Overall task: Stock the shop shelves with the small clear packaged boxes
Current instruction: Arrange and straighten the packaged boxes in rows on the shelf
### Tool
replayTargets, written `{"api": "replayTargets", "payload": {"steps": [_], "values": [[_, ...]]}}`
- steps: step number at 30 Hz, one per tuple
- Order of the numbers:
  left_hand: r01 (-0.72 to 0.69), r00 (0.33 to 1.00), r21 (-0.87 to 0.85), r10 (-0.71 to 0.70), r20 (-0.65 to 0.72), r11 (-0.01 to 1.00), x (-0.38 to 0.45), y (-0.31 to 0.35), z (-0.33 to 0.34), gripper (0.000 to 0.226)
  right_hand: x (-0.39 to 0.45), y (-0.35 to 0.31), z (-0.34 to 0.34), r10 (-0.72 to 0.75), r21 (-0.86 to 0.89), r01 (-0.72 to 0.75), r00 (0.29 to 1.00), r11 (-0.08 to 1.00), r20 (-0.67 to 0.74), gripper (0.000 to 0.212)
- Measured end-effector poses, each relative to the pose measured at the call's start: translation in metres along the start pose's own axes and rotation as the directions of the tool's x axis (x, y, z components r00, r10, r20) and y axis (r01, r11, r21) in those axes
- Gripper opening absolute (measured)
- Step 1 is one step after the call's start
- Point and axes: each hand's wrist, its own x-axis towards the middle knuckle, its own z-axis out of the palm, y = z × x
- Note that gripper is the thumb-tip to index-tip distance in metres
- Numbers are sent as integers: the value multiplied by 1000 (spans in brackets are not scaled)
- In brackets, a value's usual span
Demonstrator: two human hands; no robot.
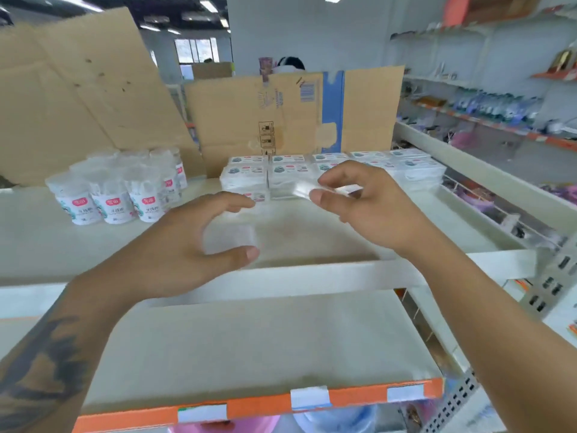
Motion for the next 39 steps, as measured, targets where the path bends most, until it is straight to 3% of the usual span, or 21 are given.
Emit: {"api": "replayTargets", "payload": {"steps": [4, 7, 12, 14, 17, 21, 24, 29, 32, 34, 39], "values": [[-57, 977, -44, 46, -209, 997, 11, 29, 13, 59, -2, -13, -5, 13, 287, -79, 975, 955, 223, 30], [-88, 970, -181, 43, -239, 980, 24, 43, 15, 45, -4, -20, -7, 15, 384, -139, 951, 913, 309, 39], [-52, 978, -452, -47, -205, 890, 32, 42, 10, 29, -3, -24, -5, 41, 533, -194, 957, 824, 286, 45], [-29, 970, -511, -99, -221, 859, 33, 38, 8, 33, -3, -24, -2, -8, 613, -183, 955, 769, 295, 40], [-10, 967, -565, -136, -217, 825, 33, 37, 7, 43, -6, -24, 5, -37, 717, -181, 960, 673, 277, 52], [4, 971, -672, -165, -176, 741, 35, 44, 12, 49, -9, -25, 18, 38, 836, -242, 966, 493, 257, 22], [9, 969, -710, -180, -166, 704, 36, 49, 18, 43, -9, -22, 23, 60, 816, -198, 979, 543, 197, 22], [-77, 974, -640, -78, -212, 765, 35, 40, 19, 49, -4, -25, 15, 15, 780, -123, 989, 614, 144, 25], [-179, 967, -549, 44, -250, 816, 33, 34, 10, 69, 0, -30, 6, -35, 678, -122, 976, 725, 213, 38], [-215, 966, -413, 131, -222, 885, 32, 30, 5, 78, 2, -30, 3, -41, 603, -138, 961, 786, 275, 33], [-184, 977, -232, 152, -146, 955, 28, 26, 8, 69, 4, -26, 2, -35, 490, -145, 940, 860, 340, 28]]}}
